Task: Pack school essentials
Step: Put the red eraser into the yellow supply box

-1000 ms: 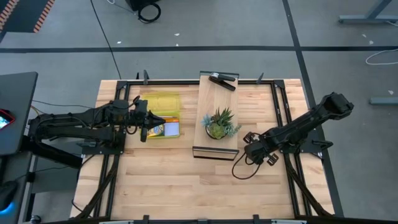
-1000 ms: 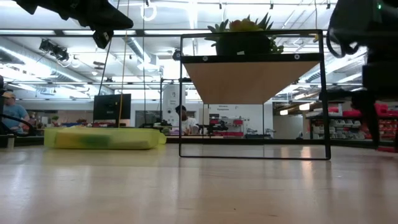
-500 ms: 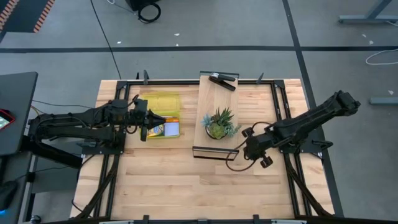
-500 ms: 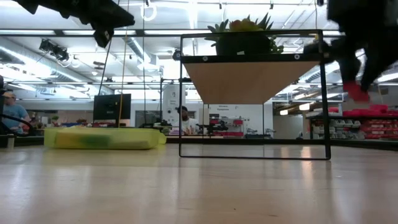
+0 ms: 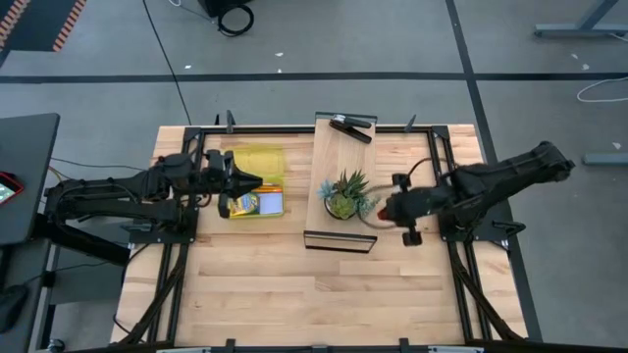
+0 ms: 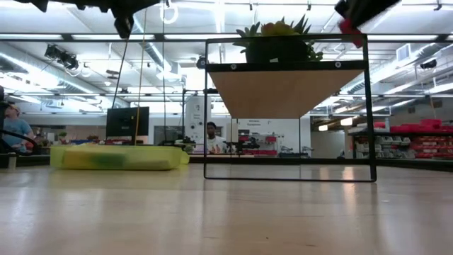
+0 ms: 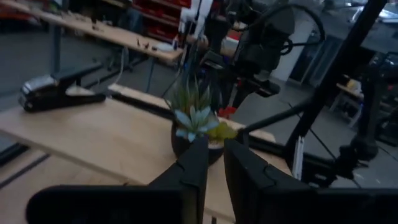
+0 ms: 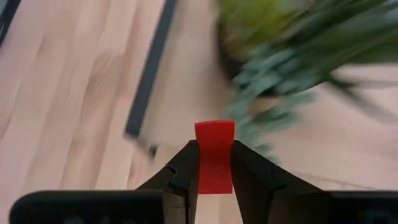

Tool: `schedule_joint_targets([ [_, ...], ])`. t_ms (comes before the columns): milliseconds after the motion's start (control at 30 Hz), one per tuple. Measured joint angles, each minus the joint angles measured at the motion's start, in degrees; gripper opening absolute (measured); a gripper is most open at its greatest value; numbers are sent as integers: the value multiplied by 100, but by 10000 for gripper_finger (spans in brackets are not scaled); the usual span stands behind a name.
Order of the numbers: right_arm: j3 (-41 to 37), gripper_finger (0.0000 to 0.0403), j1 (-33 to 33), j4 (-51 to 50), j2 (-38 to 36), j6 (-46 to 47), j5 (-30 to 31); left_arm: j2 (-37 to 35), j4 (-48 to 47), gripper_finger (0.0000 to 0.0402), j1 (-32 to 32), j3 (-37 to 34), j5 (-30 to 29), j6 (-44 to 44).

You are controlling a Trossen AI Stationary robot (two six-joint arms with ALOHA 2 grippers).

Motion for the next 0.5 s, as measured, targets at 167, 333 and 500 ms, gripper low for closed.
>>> schedule_joint_targets([
  [167, 562, 90, -293, 52, 0, 118, 148, 24, 370, 83, 0, 0, -221, 38],
  [333, 874, 90, -604, 743, 0, 131, 147, 289, 735, 99, 0, 2, -226, 277],
  [500, 935, 90, -879, 1716, 47, 238, 147, 634, 1100, 107, 0, 2, -247, 372],
])
